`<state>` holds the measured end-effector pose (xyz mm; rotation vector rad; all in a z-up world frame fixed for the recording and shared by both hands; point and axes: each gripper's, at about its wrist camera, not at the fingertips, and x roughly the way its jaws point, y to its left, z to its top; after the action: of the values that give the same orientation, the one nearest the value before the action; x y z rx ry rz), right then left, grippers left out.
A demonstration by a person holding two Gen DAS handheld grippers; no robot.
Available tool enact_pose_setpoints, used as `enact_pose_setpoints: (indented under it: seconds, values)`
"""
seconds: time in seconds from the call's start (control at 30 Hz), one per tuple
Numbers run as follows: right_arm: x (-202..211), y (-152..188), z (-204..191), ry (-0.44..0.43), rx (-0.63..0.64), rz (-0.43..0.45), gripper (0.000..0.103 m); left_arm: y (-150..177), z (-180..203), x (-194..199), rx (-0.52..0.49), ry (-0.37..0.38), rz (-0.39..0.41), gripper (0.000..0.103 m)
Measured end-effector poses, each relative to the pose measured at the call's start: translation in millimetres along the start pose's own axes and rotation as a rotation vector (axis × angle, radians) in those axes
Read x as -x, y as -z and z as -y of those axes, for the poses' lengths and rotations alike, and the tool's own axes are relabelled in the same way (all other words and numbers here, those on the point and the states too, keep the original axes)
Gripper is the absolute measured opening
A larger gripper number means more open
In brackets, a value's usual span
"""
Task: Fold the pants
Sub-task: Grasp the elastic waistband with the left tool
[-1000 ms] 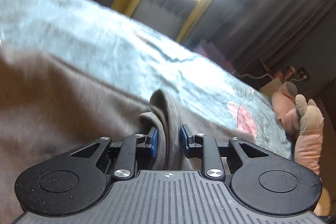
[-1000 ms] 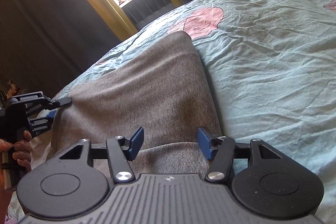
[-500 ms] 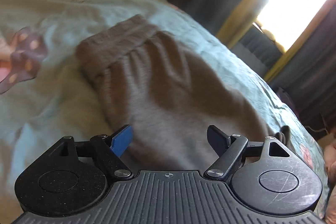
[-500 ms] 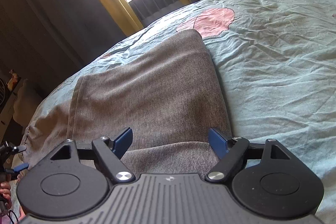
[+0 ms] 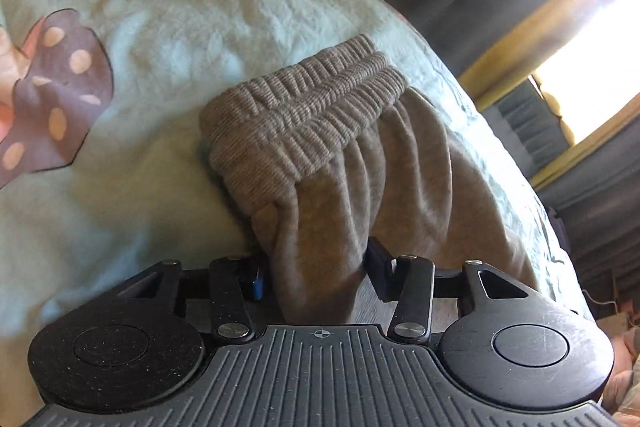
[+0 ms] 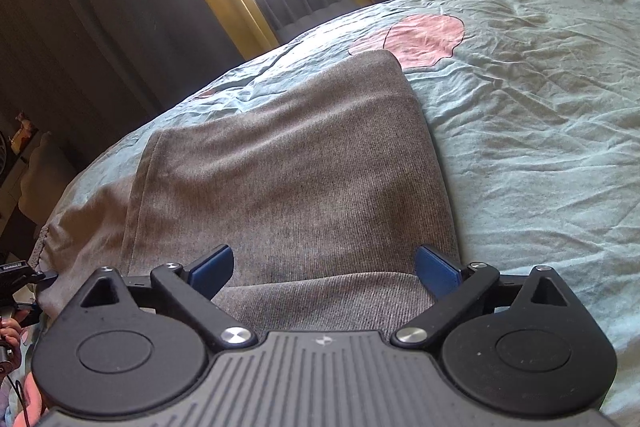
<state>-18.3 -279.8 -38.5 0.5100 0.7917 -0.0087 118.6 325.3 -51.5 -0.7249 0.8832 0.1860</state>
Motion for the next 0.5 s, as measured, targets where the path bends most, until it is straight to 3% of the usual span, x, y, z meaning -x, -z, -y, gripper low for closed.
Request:
enact_pose_setpoints:
  seconds: [0.33, 0.5]
  values:
    - [0, -2, 14, -0.047, -0.085, 0.029, 0.099, 4, 5, -1, -0.080, 0.005, 0.033, 0.042]
    - [1, -2, 18, -0.064, -0.112, 0.038, 0.099, 6, 0, 4, -0.078, 0.028, 0.041, 0.031]
